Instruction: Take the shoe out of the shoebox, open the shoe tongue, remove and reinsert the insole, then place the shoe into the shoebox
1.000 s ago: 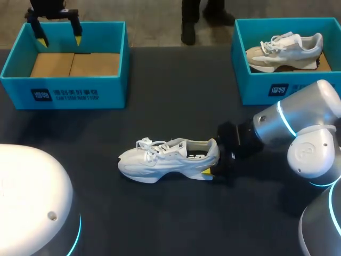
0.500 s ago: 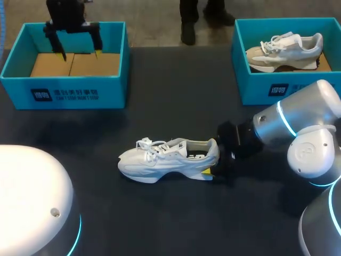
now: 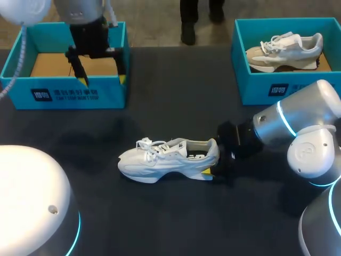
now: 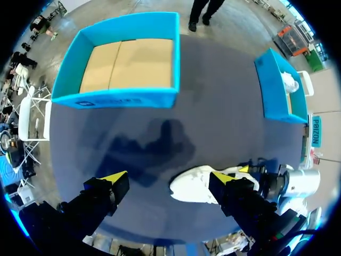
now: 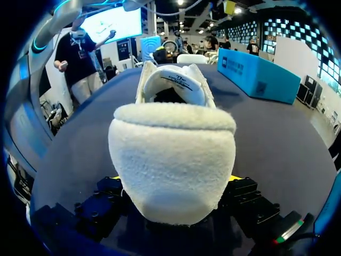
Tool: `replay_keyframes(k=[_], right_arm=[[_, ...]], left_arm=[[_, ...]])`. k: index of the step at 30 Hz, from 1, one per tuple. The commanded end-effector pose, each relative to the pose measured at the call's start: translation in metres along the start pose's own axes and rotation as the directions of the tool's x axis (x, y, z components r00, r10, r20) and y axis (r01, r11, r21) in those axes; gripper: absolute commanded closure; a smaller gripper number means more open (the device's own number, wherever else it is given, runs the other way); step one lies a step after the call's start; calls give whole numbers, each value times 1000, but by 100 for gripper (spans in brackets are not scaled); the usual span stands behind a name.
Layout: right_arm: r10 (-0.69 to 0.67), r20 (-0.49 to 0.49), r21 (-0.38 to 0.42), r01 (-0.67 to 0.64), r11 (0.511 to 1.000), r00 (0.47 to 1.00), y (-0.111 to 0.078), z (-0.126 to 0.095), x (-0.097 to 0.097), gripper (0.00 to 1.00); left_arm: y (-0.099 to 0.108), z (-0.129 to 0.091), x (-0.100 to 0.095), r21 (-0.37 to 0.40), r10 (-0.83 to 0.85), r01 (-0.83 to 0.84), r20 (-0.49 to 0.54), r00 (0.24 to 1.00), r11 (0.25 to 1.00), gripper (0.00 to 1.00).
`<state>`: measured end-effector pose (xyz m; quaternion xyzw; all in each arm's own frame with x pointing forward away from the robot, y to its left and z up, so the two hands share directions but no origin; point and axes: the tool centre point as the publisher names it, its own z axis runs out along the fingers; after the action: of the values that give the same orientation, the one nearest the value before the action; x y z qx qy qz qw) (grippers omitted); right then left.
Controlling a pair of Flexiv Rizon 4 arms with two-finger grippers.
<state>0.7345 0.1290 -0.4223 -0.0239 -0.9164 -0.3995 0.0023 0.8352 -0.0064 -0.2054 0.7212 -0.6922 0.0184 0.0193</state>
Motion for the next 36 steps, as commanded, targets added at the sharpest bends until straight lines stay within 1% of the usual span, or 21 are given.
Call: replay_keyframes(k=[1,6,10,12,15,16,25,29,36], right_arm=[[0,0,2,0,1000,1000,0,5,-2,100],[0,0,2,0,1000,1000,0,5,-2,100],[0,0,2,0,1000,1000,0,5,-2,100],[0,0,2,0,1000,1000,0,5,-2,100],[0,0,2,0,1000,1000,0,5,-2,100],[0,0,2,0,1000,1000,0,5,-2,100],[0,0,2,0,1000,1000,0,5,-2,100],[0,0,2,0,1000,1000,0,5,-2,100],[0,0,2,0,1000,1000,0,5,-2,100]], left_arm=[[22,10,19,46,14,-14,-2,1000,999,0],[39,20,42,40,44,-43,-14,999,998,0],[45,30,60,36,72,-70,-30,997,997,0],[47,35,67,33,76,-75,-23,997,997,0],[51,44,81,21,109,-109,-46,993,994,0],[52,48,86,19,115,-114,-37,993,993,0],[67,74,127,-28,189,-191,-46,981,981,0],[76,84,139,-45,217,-219,-44,975,975,0],[90,94,153,-62,240,-243,-45,970,968,0]])
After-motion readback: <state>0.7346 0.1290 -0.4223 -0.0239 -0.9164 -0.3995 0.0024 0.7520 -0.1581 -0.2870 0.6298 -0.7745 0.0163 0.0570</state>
